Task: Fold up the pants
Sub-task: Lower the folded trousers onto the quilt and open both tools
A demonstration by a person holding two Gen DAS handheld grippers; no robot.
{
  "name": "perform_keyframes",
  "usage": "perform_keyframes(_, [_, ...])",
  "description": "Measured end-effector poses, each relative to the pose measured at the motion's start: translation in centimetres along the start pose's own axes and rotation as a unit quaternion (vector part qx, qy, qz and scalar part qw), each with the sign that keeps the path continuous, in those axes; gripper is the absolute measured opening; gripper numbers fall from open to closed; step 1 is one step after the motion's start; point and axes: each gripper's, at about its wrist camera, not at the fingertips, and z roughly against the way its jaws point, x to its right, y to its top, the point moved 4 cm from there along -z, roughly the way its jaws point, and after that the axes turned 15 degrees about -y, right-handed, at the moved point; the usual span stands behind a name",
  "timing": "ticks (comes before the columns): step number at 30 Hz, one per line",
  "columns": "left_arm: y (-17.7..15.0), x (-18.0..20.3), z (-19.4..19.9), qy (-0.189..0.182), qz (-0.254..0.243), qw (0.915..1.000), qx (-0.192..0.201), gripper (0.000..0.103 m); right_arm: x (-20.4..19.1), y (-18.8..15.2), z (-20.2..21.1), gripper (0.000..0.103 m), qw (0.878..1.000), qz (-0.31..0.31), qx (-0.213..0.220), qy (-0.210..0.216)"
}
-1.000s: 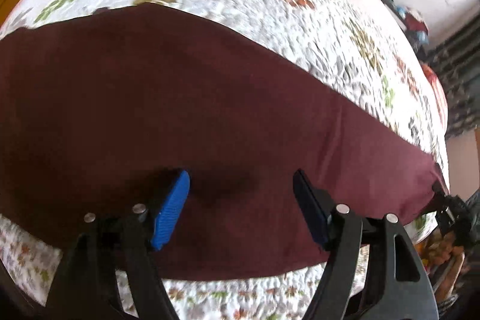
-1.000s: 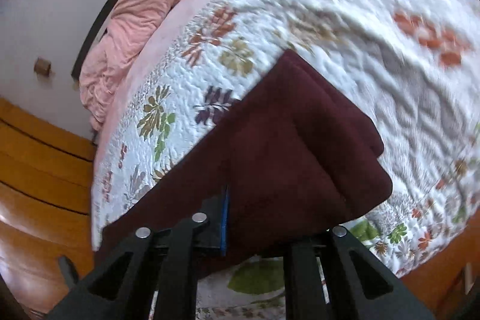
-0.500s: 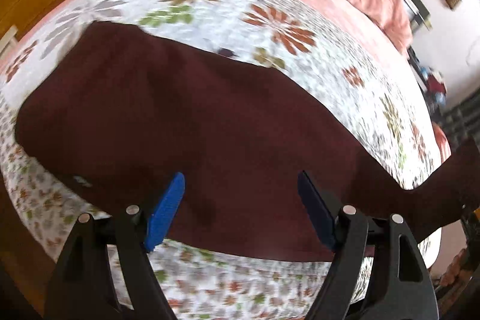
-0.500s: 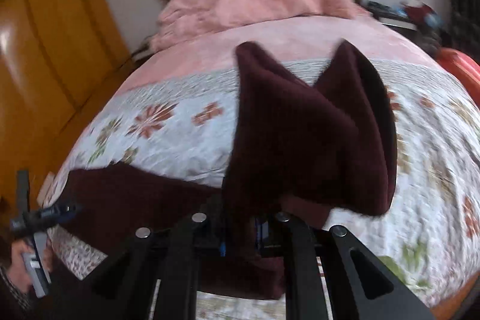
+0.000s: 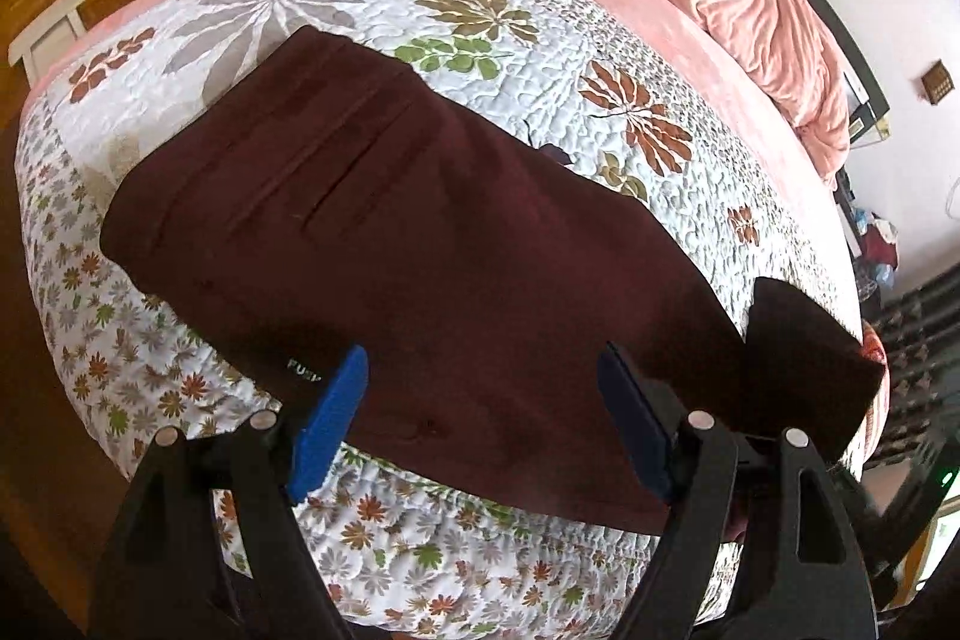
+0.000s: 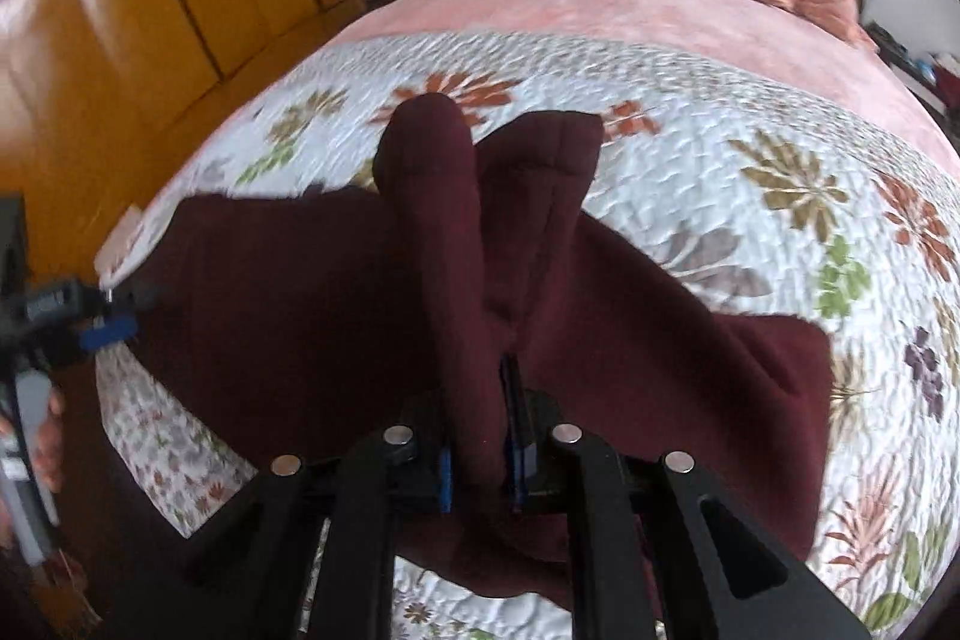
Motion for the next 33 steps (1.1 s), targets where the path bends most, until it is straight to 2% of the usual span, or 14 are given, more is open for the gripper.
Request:
perform_keyframes(5, [-0.4,-0.1,-0.4,-0.002,0.006,1.0,-0.004,0.079,-2.8,-1.9,-1.6,0.019,0.998,0.058,-0.009,-0.013])
perform_keyframes(7, [-0.6,-0.1,-0.6,-0.004,0.006,0.9999,-0.008,0.079,-3.5,-2.7,-1.8,0.043,0.997,0.076,-0.012,-0.004])
perform_keyframes(9, [-0.7,-0.1,-0.7,-0.004,0.005,0.9999,-0.01,0.079,-3.8,-3.3,-1.4,0.054,0.996,0.082,-0.02,0.02])
perform_keyframes(13, [-0.9,0.6,-1.0,-0.014,0.007,0.9997,-0.018,0.079,-3.2,-4.3,0.6,0.053,0.993,0.083,-0.03,0.082])
perform_keyframes(15, [-1.0,1.9,-1.3,-0.022,-0.01,0.9994,-0.023,0.079,-0.6,-4.3,2.1,0.055,0.994,0.046,-0.028,0.093])
perform_keyframes(17, [-1.3,3.9,-2.2,-0.038,-0.031,0.998,-0.039,0.079,3.0,-4.0,3.2,0.063,0.995,-0.015,-0.026,0.096])
perform_keyframes(19, [-1.7,5.6,-3.2,-0.053,-0.048,0.996,-0.053,0.079,7.6,-3.7,3.8,0.066,0.992,-0.088,-0.031,0.087])
perform_keyframes(21, [-2.4,8.0,-4.6,-0.063,-0.075,0.993,-0.067,0.079,12.7,-4.3,3.7,0.075,0.98,-0.179,-0.053,0.07])
perform_keyframes(22, [-2.7,9.0,-5.2,-0.065,-0.087,0.9915,-0.071,0.079,15.4,-5.1,3.1,0.078,0.968,-0.23,-0.076,0.065])
perform_keyframes(25, [-3.8,12.4,-7.6,-0.072,-0.131,0.9854,-0.082,0.079,19.2,-7.2,0.5,0.078,0.938,-0.307,-0.132,0.094])
perform_keyframes(29, [-5.1,14.1,-10.9,-0.044,-0.176,0.9777,-0.105,0.08,19.2,-9.1,-3.4,0.077,0.91,-0.333,-0.187,0.162])
perform_keyframes(30, [-5.5,13.8,-12.0,-0.024,-0.183,0.976,-0.116,0.08,18.9,-9.4,-4.0,0.072,0.905,-0.334,-0.197,0.173])
perform_keyframes(31, [-6.0,13.2,-12.9,-0.007,-0.181,0.9748,-0.13,0.08,18.4,-9.8,-4.9,0.049,0.9,-0.332,-0.208,0.191])
perform_keyframes(33, [-6.9,11.5,-14.0,0.013,-0.16,0.9737,-0.162,0.08,18.2,-10.2,-5.0,0.043,0.898,-0.334,-0.207,0.196])
